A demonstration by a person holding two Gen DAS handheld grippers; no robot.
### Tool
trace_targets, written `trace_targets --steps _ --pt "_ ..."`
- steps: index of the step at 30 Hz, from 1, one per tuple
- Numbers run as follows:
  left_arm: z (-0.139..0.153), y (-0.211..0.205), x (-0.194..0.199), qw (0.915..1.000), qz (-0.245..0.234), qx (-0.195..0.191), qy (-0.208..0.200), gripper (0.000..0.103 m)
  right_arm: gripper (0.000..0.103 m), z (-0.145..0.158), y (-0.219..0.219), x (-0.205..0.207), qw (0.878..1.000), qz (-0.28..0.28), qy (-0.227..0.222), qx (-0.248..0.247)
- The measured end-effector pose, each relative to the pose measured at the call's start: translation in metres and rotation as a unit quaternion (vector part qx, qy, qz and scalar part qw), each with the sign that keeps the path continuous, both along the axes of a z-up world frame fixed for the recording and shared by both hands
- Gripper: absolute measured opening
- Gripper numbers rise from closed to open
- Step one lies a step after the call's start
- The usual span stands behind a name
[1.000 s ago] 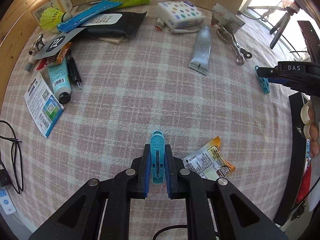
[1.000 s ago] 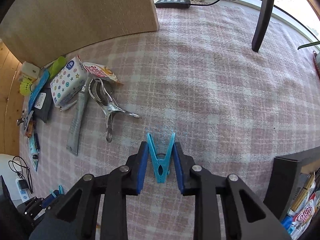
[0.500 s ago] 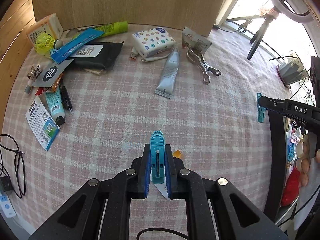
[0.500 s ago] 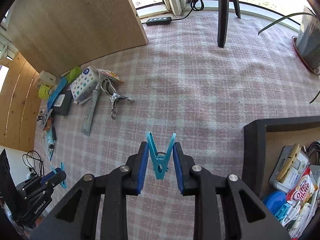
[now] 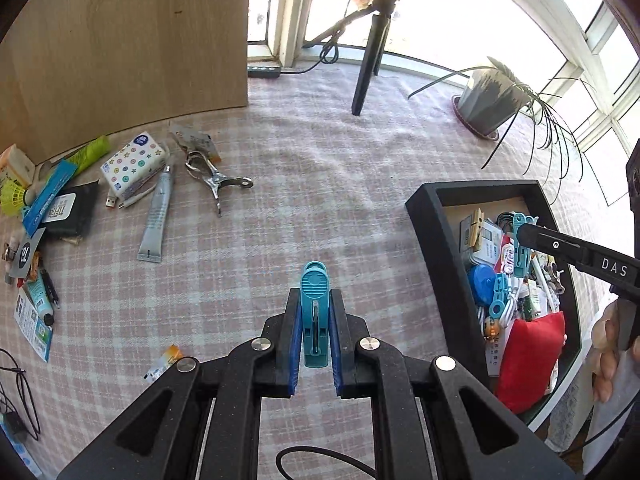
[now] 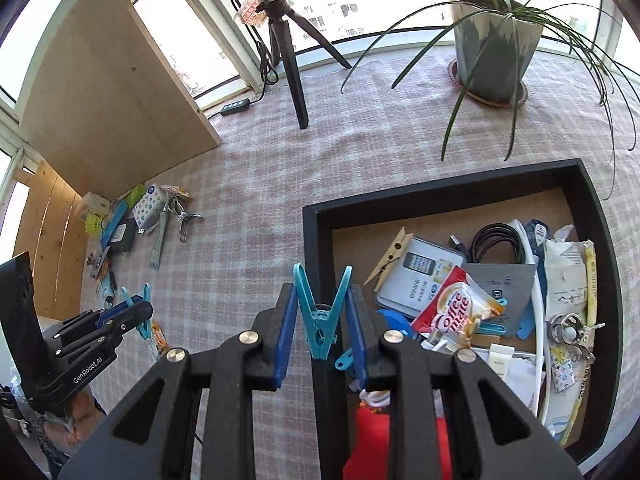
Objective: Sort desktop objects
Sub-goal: 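Carry both blue clothespins to the black tray and release them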
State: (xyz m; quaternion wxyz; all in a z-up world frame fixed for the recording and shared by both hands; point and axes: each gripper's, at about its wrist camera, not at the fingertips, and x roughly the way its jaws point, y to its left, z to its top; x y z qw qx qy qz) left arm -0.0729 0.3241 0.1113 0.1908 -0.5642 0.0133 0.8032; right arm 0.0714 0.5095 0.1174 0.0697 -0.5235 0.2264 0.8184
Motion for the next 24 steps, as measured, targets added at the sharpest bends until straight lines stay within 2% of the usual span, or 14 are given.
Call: trace_targets --steps 11,21,22,24 --pt "0.016 0.128 0.032 0.9942 -0.106 0.011 0.009 0.011 0.025 0.005 0.088 0.098 0.996 -0.090 -0.014 0.020" --pt "0.021 0.203 0.061 0.9869 -0.160 0.022 0.005 0.011 0.025 0.009 0.119 0.150 0.992 -0.123 -0.021 0.027" --pt "0.022 0.207 0.063 0.9867 -0.160 0.025 0.007 0.012 0.027 0.010 0.121 0.153 0.992 -0.125 -0.019 0.028" --pt "0.024 0.213 0.064 0.9870 -0.158 0.030 0.002 0.032 0.037 0.010 0.125 0.158 0.991 -0.132 -0.019 0.029"
